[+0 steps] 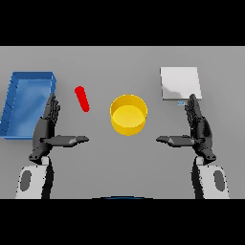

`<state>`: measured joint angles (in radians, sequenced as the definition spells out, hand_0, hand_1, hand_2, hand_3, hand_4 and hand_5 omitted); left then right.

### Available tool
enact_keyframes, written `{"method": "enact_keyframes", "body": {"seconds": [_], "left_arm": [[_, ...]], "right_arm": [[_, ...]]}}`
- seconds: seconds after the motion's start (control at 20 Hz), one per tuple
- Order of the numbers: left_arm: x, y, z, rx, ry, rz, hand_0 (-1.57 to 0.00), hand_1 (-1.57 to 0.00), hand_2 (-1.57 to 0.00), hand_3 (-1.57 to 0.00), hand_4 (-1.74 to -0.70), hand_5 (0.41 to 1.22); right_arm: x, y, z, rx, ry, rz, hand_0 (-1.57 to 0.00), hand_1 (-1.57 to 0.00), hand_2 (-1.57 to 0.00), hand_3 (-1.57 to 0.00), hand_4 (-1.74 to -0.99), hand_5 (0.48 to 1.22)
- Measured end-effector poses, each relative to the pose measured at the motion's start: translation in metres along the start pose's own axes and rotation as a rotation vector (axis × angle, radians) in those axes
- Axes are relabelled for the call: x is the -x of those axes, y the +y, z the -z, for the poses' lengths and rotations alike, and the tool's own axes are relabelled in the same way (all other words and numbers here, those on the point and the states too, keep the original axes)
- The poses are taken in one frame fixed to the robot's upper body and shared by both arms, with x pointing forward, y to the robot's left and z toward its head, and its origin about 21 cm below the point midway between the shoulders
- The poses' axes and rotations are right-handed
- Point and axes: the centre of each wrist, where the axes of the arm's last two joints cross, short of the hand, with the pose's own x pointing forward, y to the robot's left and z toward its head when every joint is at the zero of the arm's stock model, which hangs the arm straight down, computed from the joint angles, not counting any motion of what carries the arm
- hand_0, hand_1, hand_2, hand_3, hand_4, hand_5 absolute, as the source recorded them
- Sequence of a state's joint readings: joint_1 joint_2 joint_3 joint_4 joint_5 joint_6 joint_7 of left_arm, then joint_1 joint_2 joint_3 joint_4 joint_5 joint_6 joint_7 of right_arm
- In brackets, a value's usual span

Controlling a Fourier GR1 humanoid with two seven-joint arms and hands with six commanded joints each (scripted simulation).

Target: Pick up the red beaker and tilt it to pour out 1 green nut into yellow bowl. Pick up the yellow bowl and place it on the metallic measuring scale.

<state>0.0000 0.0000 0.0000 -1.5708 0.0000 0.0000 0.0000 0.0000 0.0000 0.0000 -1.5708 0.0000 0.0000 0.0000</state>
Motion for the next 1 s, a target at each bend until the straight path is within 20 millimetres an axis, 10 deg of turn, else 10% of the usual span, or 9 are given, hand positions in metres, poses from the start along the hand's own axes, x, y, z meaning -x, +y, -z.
{"method": "enact_keyframes", "body": {"seconds": [0.7, 1.0], "left_arm": [[-0.018, -0.013, -0.014, 0.092, -0.018, 0.188, 0.00, 0.00, 0.00, 0.00, -1.24, 0.668], [-0.007, -0.021, 0.016, 0.133, 0.043, 0.188, 0.00, 0.00, 0.00, 0.00, -1.37, 0.732]], "right_arm": [[-0.012, 0.013, -0.030, -0.059, -0.138, -0.312, 0.00, 0.00, 0.00, 0.00, -1.250, 0.681], [-0.013, 0.014, -0.031, -0.083, -0.151, -0.257, 0.00, 0.00, 0.00, 0.00, -1.296, 0.677]]}}
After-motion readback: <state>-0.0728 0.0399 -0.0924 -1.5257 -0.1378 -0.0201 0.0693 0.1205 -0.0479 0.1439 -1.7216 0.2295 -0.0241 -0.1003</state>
